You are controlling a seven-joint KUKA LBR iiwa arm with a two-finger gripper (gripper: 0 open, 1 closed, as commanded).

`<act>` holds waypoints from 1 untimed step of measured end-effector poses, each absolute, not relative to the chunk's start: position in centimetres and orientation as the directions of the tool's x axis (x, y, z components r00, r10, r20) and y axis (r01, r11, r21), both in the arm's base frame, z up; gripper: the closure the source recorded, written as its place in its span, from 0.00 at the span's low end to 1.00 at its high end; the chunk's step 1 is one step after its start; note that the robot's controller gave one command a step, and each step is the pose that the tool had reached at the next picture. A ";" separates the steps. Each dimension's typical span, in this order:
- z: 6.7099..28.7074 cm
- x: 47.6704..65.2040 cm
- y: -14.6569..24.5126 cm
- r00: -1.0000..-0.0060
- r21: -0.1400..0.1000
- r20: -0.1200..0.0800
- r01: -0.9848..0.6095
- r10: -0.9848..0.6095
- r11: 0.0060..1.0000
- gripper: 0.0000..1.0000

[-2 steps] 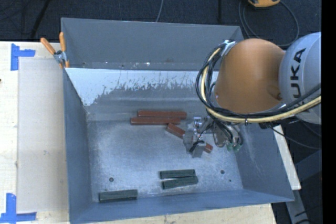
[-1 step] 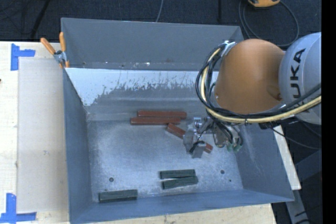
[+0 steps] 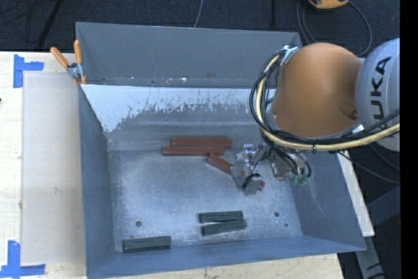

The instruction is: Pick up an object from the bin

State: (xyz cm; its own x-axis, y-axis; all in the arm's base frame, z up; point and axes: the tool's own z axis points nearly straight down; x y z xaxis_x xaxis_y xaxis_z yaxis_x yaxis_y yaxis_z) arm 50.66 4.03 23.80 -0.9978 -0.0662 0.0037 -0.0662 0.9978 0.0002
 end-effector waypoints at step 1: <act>18.3 50.9 2.4 -0.999 0.000 0.006 0.048 0.048 0.999 0.00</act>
Offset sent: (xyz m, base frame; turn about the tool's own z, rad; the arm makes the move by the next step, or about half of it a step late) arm 0.0000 0.0000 0.0000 0.0000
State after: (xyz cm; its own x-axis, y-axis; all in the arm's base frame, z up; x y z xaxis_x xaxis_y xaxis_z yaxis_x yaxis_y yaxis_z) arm 50.90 2.41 18.30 -0.9988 0.0478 0.0058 0.0478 0.9989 -0.0004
